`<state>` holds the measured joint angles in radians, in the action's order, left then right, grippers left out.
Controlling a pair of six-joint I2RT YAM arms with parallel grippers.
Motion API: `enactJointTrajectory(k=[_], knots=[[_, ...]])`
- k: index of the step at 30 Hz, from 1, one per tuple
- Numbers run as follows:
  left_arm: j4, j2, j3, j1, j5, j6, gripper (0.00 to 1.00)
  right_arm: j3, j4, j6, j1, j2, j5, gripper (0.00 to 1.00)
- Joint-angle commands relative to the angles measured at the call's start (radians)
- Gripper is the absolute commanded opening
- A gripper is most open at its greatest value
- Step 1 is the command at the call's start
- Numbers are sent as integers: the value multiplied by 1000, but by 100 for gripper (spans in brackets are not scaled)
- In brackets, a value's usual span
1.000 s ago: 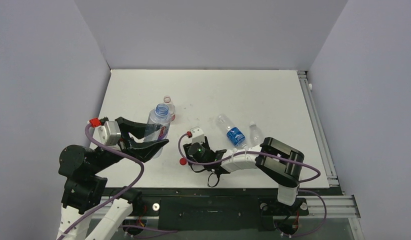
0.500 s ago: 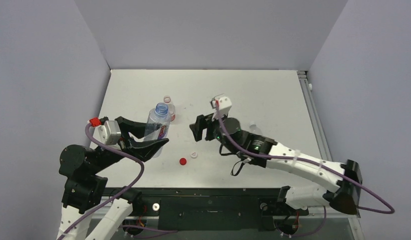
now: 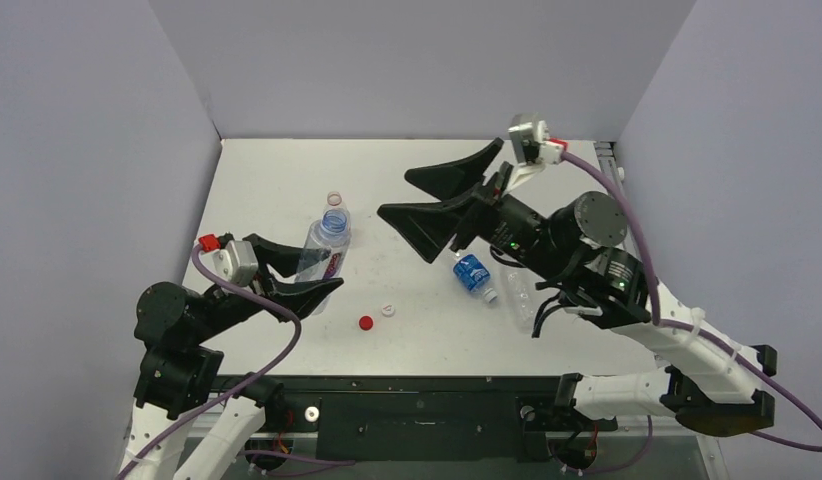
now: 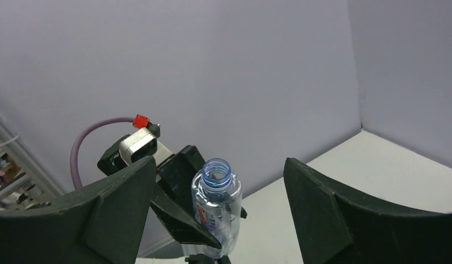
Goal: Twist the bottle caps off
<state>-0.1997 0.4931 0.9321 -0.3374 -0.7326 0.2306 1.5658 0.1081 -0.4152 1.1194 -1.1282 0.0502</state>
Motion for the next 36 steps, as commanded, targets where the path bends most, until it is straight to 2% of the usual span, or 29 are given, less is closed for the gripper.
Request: enactJointTrajectory(k=[1, 8, 11, 13, 15, 16, 17, 18, 19, 20, 21, 22, 23, 24, 28, 30, 36], knots=[[30, 1, 6, 6, -43, -34, 22, 53, 35, 0, 38, -102, 101, 81], [30, 6, 4, 6, -84, -49, 25, 99, 43, -3, 65, -178, 124, 80], [29, 5, 2, 6, -87, -52, 25, 99, 35, -8, 71, -190, 125, 76], [30, 5, 1, 6, -87, -54, 25, 100, 34, -13, 73, -199, 129, 70], [30, 7, 1, 6, -88, -55, 26, 103, 38, -16, 74, -209, 129, 61], [30, 7, 1, 6, -90, -56, 26, 105, 39, -16, 75, -212, 129, 52], [30, 8, 1, 6, -92, -57, 28, 107, 44, -16, 75, -216, 127, 46], [28, 9, 0, 6, -95, -57, 34, 109, 51, -17, 75, -220, 125, 34], [23, 10, 1, 6, -95, -57, 42, 113, 57, -15, 74, -225, 120, 28], [19, 11, 2, 6, -94, -57, 56, 117, 71, -12, 75, -227, 116, 20], [14, 12, 3, 6, -93, -57, 64, 123, 79, -3, 74, -230, 106, 17], [6, 13, 4, 6, -89, -57, 84, 126, 97, 2, 73, -231, 99, 13], [3, 12, 6, 6, -86, -58, 94, 131, 106, 15, 69, -233, 83, 11], [-7, 12, 6, 6, -77, -60, 99, 131, 121, 19, 66, -233, 77, 9], [-60, 7, 13, 6, -25, -79, 97, 133, 173, 73, 39, -226, 26, 2], [-120, 5, 36, 6, 18, -97, 97, 140, 214, 123, 26, -228, -54, 0], [-334, -7, 101, 6, 211, -175, 97, 114, 285, 271, -41, -287, -238, 0]])
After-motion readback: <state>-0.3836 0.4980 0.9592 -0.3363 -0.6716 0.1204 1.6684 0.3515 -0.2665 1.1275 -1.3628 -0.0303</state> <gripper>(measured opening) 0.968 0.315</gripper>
